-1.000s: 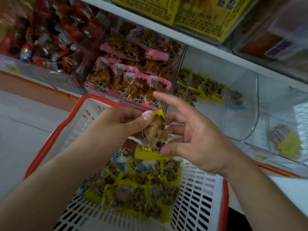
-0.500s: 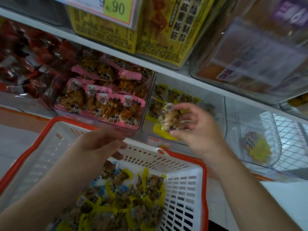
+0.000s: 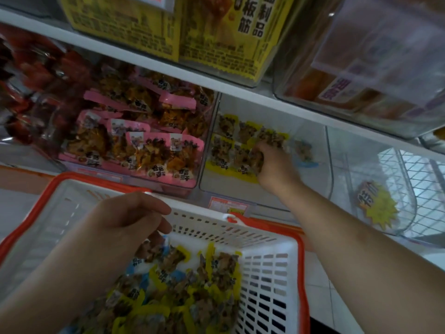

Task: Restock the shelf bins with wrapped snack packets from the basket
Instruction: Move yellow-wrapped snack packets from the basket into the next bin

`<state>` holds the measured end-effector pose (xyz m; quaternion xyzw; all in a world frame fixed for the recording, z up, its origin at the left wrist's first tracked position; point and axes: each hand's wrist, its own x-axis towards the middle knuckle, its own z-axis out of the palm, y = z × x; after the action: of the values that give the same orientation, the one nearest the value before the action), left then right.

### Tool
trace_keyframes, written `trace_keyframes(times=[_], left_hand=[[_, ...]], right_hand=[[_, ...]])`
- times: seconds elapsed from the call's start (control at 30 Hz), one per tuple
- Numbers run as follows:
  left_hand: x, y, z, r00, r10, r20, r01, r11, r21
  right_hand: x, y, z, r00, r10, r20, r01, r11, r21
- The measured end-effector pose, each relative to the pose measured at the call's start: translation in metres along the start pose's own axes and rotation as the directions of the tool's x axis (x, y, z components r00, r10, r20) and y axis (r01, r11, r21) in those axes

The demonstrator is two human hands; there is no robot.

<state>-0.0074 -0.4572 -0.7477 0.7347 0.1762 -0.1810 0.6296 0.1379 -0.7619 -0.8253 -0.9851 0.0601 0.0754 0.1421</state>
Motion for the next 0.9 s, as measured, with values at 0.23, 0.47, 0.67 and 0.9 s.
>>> trace_keyframes(times=[0.23,0.47,0.67,0.9], left_hand=[[-0.003,-0.001,0.001,1.0,0.012,0.022,-0.015,0.995,0.101],[-0.002,0.004,-0.009,0.99,0.112,-0.086,-0.085,0.96,0.266],[-0.008,0.021,-0.04,0.913,0.277,-0.301,-0.09,0.854,0.512],[-0.019,-0.011,-0.08,0.96,0.076,-0.268,0.137,0.708,0.693]], right_hand=[[-0.014,0.001,0.001,0.999,0.039,-0.009,-0.04,0.981,-0.192],[-0.052,-0.008,-0.032,0.987,-0.037,-0.156,0.033,0.999,-0.029],[-0.161,-0.079,-0.057,0.892,-0.407,-0.197,0.434,0.893,0.121],[-0.222,-0.168,0.056,0.706,-0.35,0.616,0.378,0.921,0.091]])
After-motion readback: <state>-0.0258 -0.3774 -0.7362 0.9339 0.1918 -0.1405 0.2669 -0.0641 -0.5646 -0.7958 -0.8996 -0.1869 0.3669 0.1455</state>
